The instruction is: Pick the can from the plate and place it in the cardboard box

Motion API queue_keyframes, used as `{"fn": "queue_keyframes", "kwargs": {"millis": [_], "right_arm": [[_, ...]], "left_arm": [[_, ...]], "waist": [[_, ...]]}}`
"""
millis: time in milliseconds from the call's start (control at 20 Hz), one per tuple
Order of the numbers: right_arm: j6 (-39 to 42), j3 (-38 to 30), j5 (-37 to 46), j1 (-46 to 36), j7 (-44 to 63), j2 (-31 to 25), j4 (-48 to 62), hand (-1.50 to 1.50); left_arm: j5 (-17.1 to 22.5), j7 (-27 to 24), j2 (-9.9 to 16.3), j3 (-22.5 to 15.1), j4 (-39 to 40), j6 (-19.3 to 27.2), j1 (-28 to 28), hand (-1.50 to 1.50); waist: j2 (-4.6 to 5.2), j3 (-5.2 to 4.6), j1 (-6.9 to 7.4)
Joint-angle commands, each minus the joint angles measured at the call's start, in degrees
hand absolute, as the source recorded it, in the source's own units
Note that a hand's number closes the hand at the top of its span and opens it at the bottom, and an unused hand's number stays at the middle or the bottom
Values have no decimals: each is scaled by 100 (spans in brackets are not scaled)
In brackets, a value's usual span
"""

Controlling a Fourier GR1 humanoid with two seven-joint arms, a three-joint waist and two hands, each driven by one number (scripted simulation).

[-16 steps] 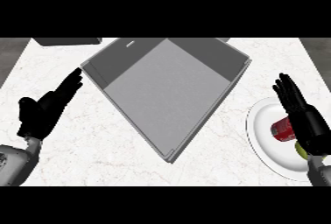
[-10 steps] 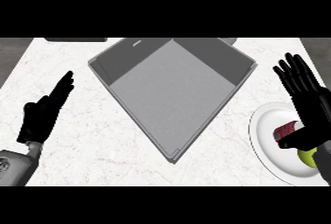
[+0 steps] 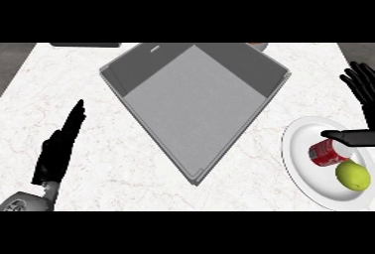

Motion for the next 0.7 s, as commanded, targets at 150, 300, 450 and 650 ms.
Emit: {"fn": "queue_keyframes", "kwargs": {"millis": [150, 300, 450, 650], "right_arm": [[765, 288, 1338, -79, -799, -1438, 537, -150], [927, 593, 1897, -275, -564, -1994, 429, -150], [1113, 1093, 2643, -233, -638, -2383, 320, -150], [1608, 1624, 3253, -427, -250, -2780, -62, -150]], "left_arm": [[-124, -123, -75, 34, -144, 81, 149, 0], [-309, 22, -319, -113, 22, 310, 73, 0], [-214, -192, -84, 36, -13, 97, 342, 0], [-282, -131, -211, 4, -38, 169, 297, 0]], "waist": [[-7, -6, -37], [-2, -15, -79], [-5, -19, 6], [-19, -22, -26]]}}
